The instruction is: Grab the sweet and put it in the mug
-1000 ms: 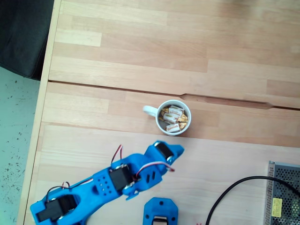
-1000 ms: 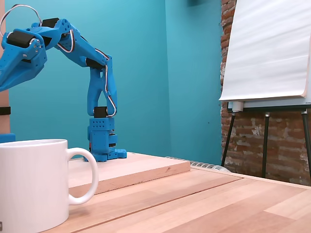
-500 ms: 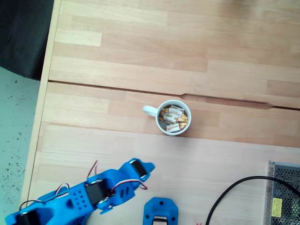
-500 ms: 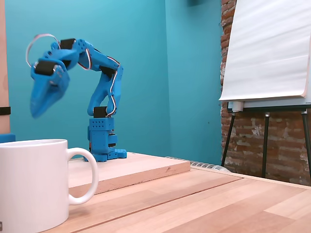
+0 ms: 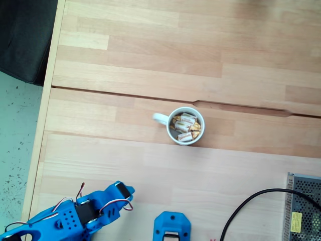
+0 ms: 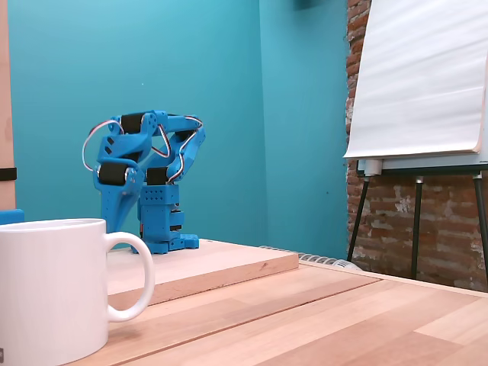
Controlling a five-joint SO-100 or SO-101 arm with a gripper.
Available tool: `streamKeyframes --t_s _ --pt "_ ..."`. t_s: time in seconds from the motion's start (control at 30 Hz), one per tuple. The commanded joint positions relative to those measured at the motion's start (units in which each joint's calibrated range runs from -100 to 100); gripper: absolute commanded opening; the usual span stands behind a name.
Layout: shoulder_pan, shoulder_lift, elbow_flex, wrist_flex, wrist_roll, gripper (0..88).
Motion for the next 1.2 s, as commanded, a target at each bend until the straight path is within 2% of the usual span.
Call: streamKeyframes --t_s 0.0,0.37,1.17 --pt "0.09 -5.49 3.79 -0.75 -0.10 0.0" --pt "-9.50 -18.49 13.60 -0.19 -0.10 0.0" --pt "-10.01 -19.00 13.69 0.06 -0.15 0.0"
